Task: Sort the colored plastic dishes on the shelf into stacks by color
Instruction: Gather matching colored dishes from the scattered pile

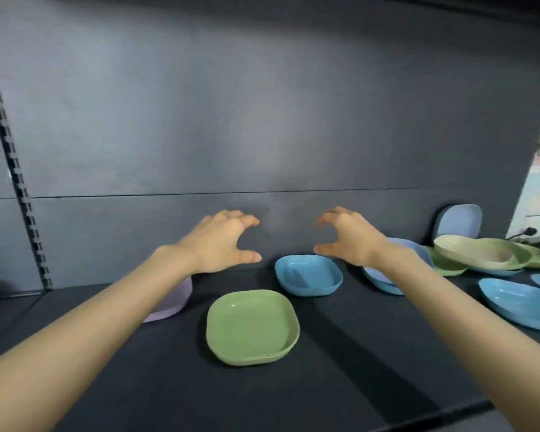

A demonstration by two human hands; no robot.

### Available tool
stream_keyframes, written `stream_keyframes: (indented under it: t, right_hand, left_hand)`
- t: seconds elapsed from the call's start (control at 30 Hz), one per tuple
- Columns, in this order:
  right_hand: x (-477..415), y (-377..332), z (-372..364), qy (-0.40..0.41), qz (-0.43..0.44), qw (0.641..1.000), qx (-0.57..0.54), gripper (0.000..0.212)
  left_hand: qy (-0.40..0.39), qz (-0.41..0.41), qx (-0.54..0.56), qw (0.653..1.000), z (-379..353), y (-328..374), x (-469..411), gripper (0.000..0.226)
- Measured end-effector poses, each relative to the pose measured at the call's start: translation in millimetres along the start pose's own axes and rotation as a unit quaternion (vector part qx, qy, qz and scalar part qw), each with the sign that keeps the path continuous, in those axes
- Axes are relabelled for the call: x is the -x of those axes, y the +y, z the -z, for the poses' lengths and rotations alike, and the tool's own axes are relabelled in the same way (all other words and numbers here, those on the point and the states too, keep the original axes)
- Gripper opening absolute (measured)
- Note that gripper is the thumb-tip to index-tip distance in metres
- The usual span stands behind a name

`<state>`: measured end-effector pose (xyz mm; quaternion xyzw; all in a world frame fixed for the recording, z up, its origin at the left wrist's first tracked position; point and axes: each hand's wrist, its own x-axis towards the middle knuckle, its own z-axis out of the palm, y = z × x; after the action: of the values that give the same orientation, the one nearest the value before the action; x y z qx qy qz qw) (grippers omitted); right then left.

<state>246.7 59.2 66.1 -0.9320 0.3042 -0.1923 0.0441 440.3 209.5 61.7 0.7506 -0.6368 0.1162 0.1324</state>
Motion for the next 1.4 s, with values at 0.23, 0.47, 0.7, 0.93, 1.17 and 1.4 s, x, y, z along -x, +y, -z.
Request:
stream_keyframes:
  t: [0.23,0.47,0.7,0.93,1.17,1.4]
  right_hand:
    - [42.5,96.0,32.8,0.010,-0.050,0.999,0.016,0.059]
    - [66.2,185.1,51.2,-0.004,-0.062,0.998,0.008,0.059]
    - [70.8,248.1,44.4,-0.048,-0.036,0.998,-0.019,0.062]
    - [47.6,267.4,25.0,-0.092,-0.044,0.988,-0.115,0.068]
    - [28.8,275.5,8.1,-0.128,-0.063,0.979,-0.145,0.076]
    - [21.1,278.0,-1.7,-0.103,-0.056,0.974,-0.193,0.071]
  left_hand:
    - [0.016,-0.048,0.004,0.999,-30.6,85.8,-43.5,0.071]
    - [-0.004,-0.017,0.047,0.999,-64.0,167.5,-79.5,0.073]
    - [-0.049,0.056,0.157,0.985,-107.7,216.0,-95.3,0.080]
    - [-0.081,0.119,0.228,0.963,-132.0,220.2,-117.2,0.084]
    - [-0.099,0.141,0.266,0.949,-148.0,209.4,-130.1,0.100]
    - [-0.068,0.138,0.316,0.936,-154.9,203.5,-129.2,0.095]
